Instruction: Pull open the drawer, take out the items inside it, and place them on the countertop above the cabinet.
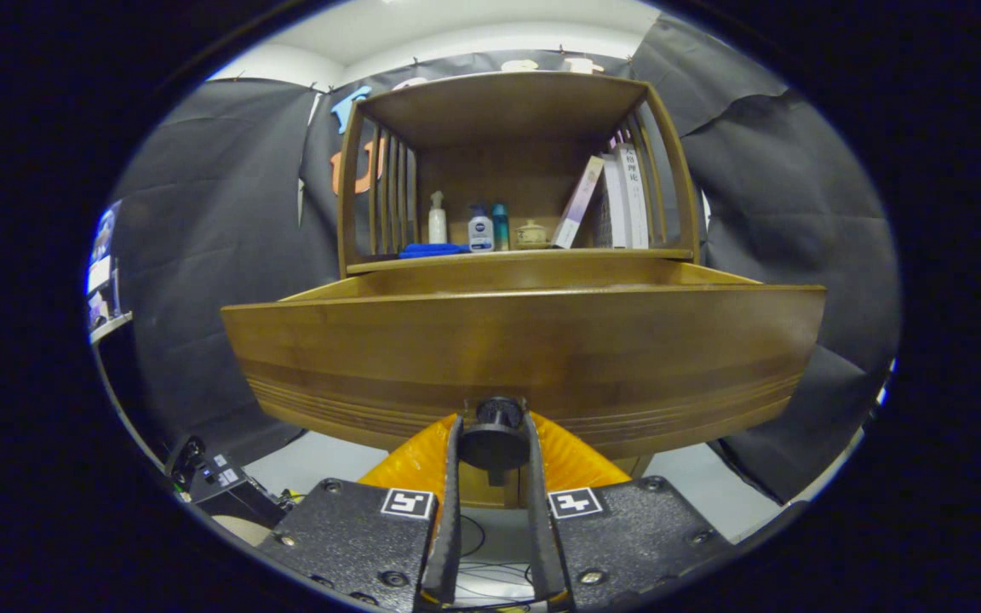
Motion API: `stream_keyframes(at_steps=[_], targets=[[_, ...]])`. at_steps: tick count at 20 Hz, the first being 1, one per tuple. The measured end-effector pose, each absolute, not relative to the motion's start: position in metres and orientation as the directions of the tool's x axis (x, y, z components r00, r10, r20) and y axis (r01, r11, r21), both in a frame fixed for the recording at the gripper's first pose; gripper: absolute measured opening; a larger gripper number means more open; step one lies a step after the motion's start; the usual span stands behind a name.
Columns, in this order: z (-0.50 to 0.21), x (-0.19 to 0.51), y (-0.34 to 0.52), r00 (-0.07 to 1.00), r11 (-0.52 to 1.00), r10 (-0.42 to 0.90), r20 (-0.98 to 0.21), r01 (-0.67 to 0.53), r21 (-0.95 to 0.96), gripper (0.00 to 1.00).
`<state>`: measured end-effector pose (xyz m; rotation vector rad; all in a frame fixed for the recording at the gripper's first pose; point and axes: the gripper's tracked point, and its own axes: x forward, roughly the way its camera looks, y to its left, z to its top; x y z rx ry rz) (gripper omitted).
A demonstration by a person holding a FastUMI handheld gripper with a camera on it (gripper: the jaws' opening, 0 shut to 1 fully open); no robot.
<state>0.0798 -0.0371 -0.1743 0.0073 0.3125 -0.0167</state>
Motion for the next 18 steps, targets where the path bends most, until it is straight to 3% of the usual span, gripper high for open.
stream_keyframes(at_steps=[13,18], targets=[[-0.182,0.053,-0.032,0.936,1.0,0.014,-0.352,-0.018,-0.008,0.36],[-0.175,0.049,-0.033,0.91,1.0,0.012,-0.415,-0.014,-0.001,0.45]])
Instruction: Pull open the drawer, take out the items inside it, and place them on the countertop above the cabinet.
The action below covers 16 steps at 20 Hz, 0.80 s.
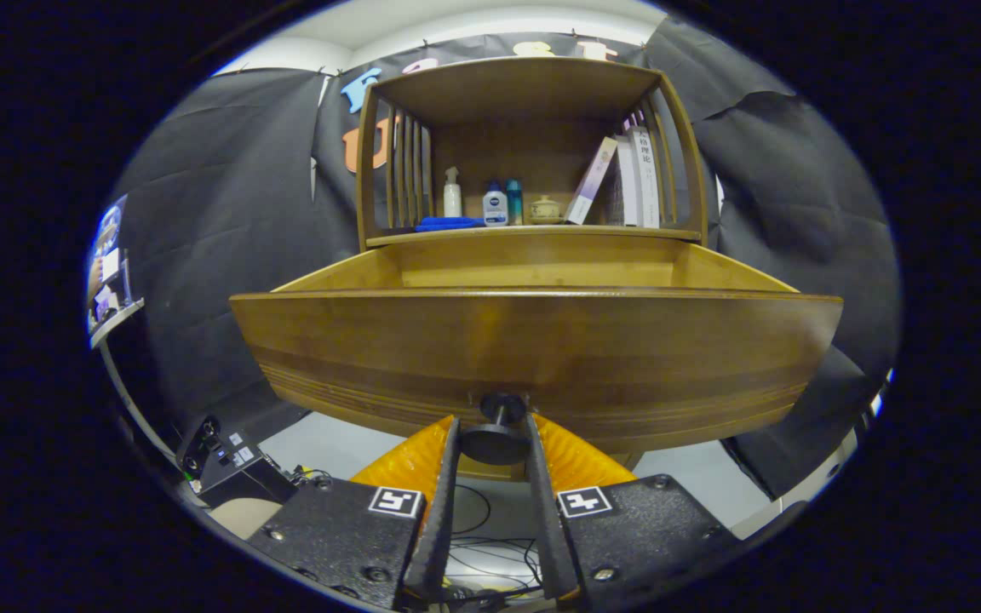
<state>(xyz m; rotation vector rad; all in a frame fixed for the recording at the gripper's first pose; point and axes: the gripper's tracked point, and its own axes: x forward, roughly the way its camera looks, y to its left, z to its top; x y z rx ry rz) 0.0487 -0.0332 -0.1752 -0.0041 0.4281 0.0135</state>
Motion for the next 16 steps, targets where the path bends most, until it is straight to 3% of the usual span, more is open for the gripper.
stream_keyframes(at_steps=[3,10,14,16], targets=[[-0.157,0.041,-0.028,0.916,0.999,0.032,-0.399,-0.042,-0.017,0.48],[-0.095,0.043,0.0,0.934,0.992,0.125,-0.334,-0.127,0.016,0.82],[-0.07,0.066,0.0,0.932,0.99,0.138,-0.336,-0.138,0.023,0.96],[-0.067,0.084,-0.006,0.921,0.991,0.131,-0.368,-0.129,0.029,0.96]])
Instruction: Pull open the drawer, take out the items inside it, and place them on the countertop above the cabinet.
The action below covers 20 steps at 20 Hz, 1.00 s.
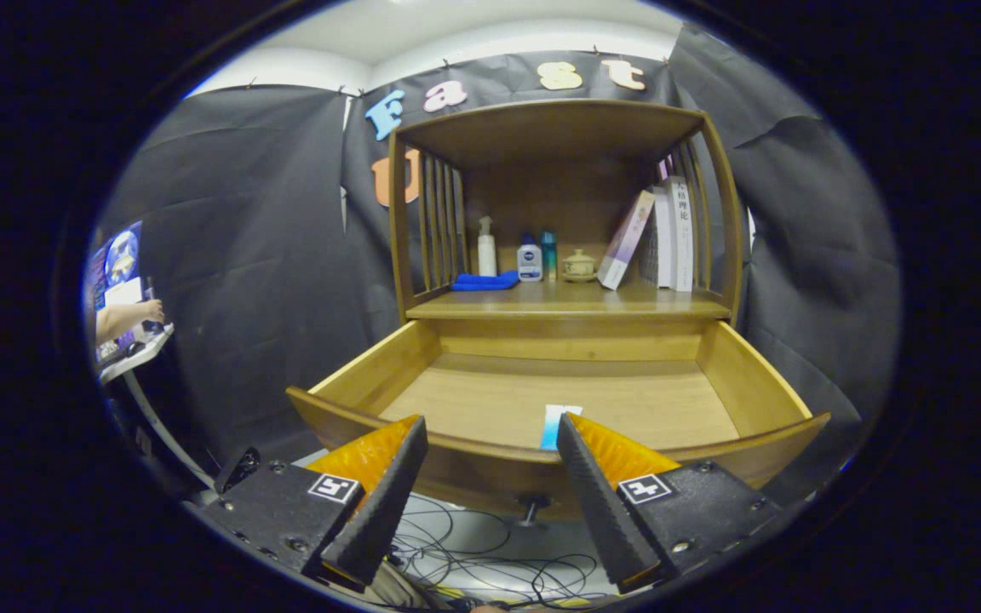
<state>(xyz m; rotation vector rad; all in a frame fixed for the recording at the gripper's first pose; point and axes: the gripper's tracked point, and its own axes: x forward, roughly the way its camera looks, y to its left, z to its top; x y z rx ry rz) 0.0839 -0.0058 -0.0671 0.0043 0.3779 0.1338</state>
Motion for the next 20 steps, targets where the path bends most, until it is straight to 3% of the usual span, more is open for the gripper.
stream_keyframes(at_steps=[11,20], targets=[[-0.098,0.169,-0.033,0.721,0.993,0.117,-0.683,-0.08,0.086,0.97],[-0.153,0.191,-0.047,0.411,0.999,0.043,-0.91,0.01,0.052,0.93]])
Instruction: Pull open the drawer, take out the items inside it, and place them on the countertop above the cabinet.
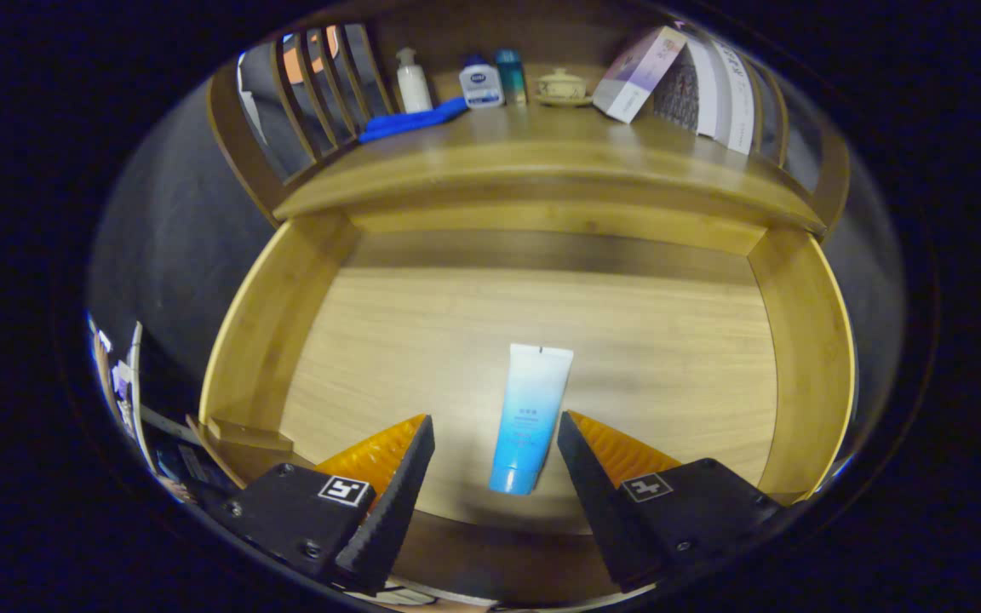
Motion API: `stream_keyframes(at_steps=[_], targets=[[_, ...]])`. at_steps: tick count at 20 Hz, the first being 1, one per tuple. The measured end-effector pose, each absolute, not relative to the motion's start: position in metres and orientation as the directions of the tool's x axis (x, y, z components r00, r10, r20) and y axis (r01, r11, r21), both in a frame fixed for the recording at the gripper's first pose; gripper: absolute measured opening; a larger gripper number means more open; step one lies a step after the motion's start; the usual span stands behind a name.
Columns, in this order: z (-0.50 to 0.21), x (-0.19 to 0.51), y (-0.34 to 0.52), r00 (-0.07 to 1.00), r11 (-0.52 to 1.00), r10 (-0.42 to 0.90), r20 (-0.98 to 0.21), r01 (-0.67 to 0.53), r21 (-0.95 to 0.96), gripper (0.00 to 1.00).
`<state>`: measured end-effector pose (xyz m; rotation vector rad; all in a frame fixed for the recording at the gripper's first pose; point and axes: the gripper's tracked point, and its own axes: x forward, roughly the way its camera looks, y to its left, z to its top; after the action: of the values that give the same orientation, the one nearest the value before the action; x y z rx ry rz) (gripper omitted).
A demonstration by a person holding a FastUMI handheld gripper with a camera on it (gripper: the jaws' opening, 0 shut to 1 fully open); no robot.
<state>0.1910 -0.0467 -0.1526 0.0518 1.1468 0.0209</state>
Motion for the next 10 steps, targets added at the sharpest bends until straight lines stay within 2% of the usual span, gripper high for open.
stream_keyframes(at_steps=[4,8,10], targets=[[-0.166,0.198,-0.056,0.33,0.999,-0.02,-0.944,0.034,-0.01,0.92],[-0.18,0.192,-0.052,0.233,1.0,-0.014,-0.972,0.022,-0.01,0.86],[-0.185,0.192,-0.054,0.218,0.999,-0.029,-0.975,0.028,-0.023,0.84]])
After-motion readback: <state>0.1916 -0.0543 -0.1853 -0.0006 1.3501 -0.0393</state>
